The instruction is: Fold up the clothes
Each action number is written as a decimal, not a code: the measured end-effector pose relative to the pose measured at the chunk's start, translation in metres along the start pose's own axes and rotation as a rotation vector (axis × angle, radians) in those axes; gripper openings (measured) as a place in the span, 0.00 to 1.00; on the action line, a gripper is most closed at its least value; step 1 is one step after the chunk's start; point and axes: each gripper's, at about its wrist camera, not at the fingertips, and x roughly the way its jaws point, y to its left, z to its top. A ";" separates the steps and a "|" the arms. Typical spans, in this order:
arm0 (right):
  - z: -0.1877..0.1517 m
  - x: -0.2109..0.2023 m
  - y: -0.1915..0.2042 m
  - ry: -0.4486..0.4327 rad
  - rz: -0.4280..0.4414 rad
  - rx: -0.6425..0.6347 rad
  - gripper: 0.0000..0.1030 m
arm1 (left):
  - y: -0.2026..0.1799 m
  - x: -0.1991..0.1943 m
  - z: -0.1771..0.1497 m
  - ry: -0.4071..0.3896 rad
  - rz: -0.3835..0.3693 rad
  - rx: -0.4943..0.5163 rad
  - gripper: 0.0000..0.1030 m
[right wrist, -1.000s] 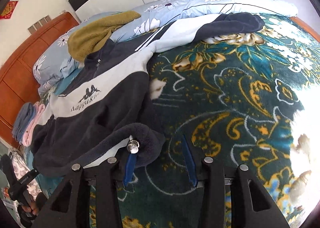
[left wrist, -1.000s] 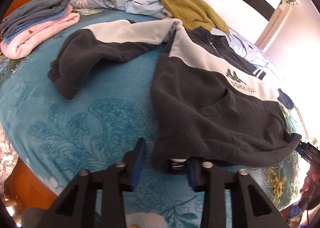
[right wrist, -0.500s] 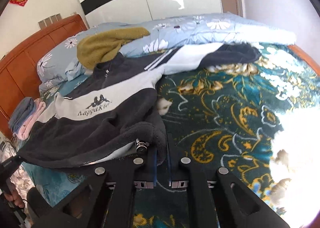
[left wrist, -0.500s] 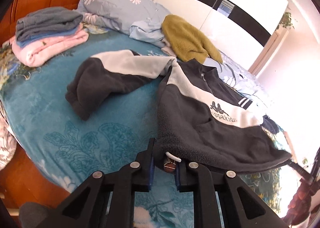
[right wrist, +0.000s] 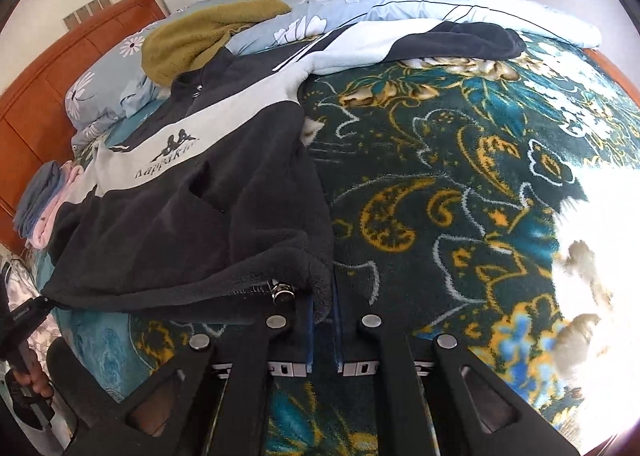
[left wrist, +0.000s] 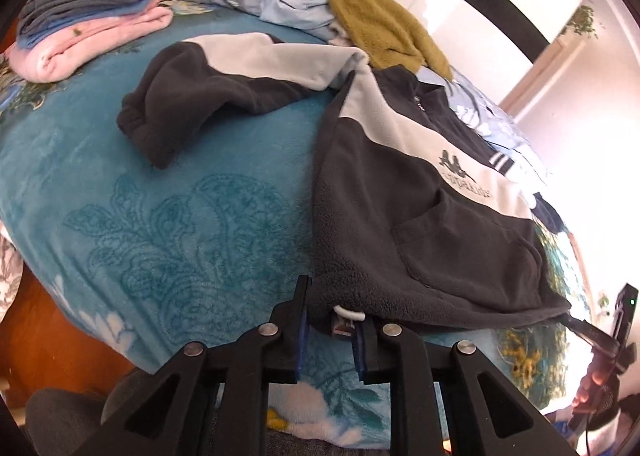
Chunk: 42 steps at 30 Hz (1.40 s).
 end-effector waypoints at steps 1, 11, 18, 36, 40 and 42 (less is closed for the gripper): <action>0.001 -0.002 0.001 0.010 0.008 -0.012 0.07 | -0.001 -0.002 0.000 0.005 -0.005 0.017 0.26; 0.014 -0.051 -0.021 -0.020 0.025 -0.050 0.10 | 0.031 -0.042 0.015 -0.062 0.074 0.025 0.52; 0.047 -0.032 -0.001 -0.081 0.058 -0.043 0.26 | 0.101 -0.030 0.083 -0.154 0.179 -0.260 0.56; 0.132 0.060 0.050 -0.042 0.137 -0.103 0.27 | 0.155 0.013 0.143 -0.171 0.243 -0.368 0.14; 0.144 0.072 0.051 -0.038 0.137 -0.108 0.27 | 0.161 -0.001 0.164 -0.222 0.410 -0.307 0.14; 0.148 0.078 0.051 -0.034 0.137 -0.110 0.27 | 0.166 0.000 0.173 -0.228 0.504 -0.264 0.14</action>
